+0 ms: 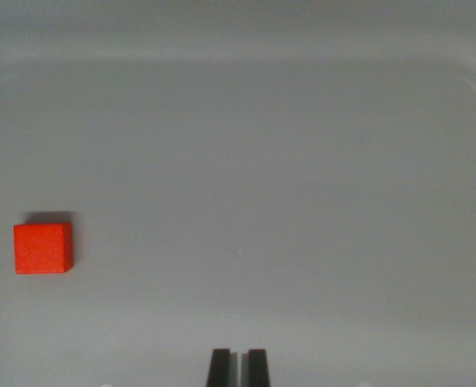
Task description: Reach red block
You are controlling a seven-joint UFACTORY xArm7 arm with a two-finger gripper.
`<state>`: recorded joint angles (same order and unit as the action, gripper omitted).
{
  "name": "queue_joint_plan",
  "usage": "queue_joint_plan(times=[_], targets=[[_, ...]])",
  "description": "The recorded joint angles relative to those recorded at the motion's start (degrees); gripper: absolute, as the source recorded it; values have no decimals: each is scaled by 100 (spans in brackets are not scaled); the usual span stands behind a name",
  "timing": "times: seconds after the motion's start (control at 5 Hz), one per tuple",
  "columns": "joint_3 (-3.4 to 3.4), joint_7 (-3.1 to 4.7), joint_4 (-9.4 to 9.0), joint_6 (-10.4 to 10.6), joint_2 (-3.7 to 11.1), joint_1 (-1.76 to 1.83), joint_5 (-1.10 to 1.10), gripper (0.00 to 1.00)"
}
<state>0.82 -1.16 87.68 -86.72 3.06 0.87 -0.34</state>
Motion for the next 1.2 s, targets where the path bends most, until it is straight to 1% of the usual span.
queue_joint_plan(times=[0.2, 0.4, 0.6, 0.8, 1.0, 1.2], targets=[[0, 0, 0, 0, 0, 0, 0, 0], [33, 3, -101, 176, 77, 40, 3, 0], [33, 3, -101, 176, 77, 40, 3, 0], [68, 7, -209, 363, 159, 82, 5, 0], [68, 7, -209, 363, 159, 82, 5, 0], [108, 11, -333, 580, 253, 131, 8, 0]])
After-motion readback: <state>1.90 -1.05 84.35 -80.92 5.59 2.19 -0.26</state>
